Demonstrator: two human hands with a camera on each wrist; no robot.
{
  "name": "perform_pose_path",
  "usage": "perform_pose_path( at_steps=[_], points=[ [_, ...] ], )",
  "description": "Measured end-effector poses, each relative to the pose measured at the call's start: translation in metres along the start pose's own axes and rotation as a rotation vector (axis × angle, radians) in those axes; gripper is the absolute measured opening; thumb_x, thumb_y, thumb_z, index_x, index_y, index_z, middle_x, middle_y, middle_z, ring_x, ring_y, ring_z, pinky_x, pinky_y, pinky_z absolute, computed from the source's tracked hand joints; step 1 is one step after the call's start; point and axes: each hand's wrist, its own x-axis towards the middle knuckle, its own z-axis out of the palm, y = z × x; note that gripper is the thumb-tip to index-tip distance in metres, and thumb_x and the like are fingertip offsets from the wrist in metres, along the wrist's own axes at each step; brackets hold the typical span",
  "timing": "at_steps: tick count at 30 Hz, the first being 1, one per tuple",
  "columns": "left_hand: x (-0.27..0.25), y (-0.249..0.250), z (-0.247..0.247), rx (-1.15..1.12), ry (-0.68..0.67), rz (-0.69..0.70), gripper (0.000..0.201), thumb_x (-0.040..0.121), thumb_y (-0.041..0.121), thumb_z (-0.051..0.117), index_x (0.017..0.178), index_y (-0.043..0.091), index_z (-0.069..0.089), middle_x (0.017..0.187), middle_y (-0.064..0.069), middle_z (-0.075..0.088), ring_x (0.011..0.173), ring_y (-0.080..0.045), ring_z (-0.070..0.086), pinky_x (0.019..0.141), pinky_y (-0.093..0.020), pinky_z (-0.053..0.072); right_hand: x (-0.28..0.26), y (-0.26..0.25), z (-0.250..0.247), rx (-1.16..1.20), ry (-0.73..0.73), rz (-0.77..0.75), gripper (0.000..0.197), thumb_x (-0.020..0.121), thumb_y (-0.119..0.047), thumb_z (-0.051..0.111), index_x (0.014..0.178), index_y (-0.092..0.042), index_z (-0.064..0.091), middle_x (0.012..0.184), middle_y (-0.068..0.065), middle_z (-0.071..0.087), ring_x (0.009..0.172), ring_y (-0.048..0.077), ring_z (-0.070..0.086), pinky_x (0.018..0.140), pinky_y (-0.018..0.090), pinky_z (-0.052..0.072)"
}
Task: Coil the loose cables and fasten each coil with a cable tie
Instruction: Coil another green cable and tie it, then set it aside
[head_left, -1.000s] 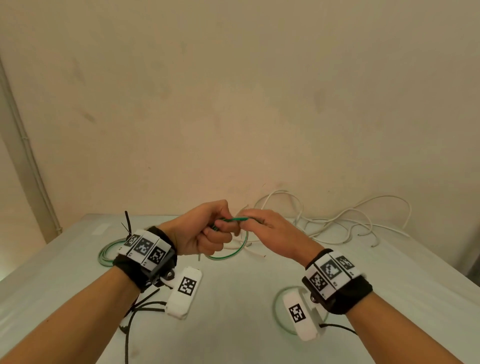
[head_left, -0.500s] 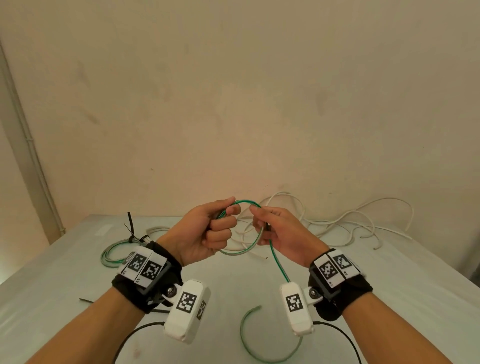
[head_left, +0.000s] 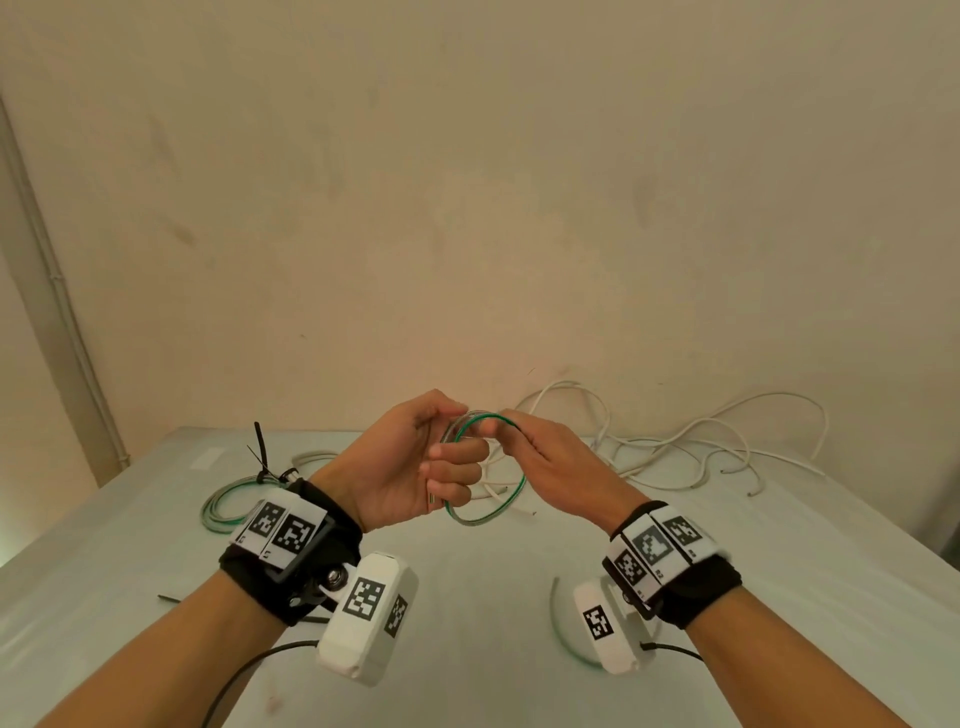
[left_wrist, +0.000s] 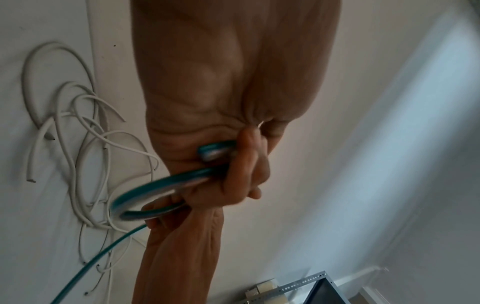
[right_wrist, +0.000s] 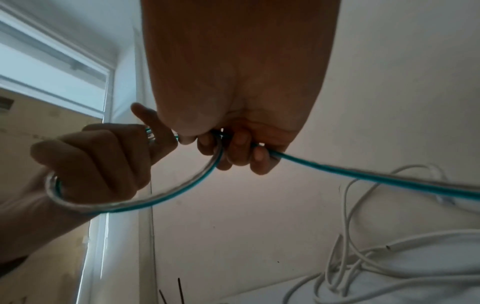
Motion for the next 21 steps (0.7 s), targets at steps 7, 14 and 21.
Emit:
perform_pose_path(
  at_steps=[7,14,21],
  points=[
    [0.002,-0.008,-0.003,0.018,0.048,0.012,0.038,0.105,0.022,0.038,0.107,-0.002,0.068,0.062,0.002,0.034,0.047,-0.008,0.036,0.051,-0.023,0.04,0.0,0.0,0.004,-0.008,-0.035,-0.021,0.062,0.096,-0.064,0.026,0.104,-0.014,0.061,0.09,0.012,0.065,0.081,0.027,0.059,0.074,0.044,0.049],
    [-0.001,-0.005,0.0,-0.06,0.117,-0.004,0.027,0.1,0.022,0.042,0.079,0.012,0.055,0.063,0.007,0.012,0.048,-0.009,0.01,0.037,-0.019,0.018,0.004,-0.002,-0.003,0.074,-0.063,-0.012,0.026,0.11,-0.035,0.05,0.094,-0.018,0.063,0.076,-0.011,0.058,0.063,0.006,0.048,0.063,0.026,0.04],
    [-0.003,0.001,-0.013,-0.226,0.071,0.117,0.023,0.103,0.025,0.048,0.082,0.015,0.048,0.062,0.007,0.015,0.045,-0.008,0.011,0.038,-0.021,0.013,0.007,0.009,-0.012,0.633,0.162,0.088,0.012,0.094,-0.009,0.075,0.104,-0.004,0.071,0.079,0.005,0.067,0.064,0.019,0.056,0.066,0.031,0.047]
  ],
)
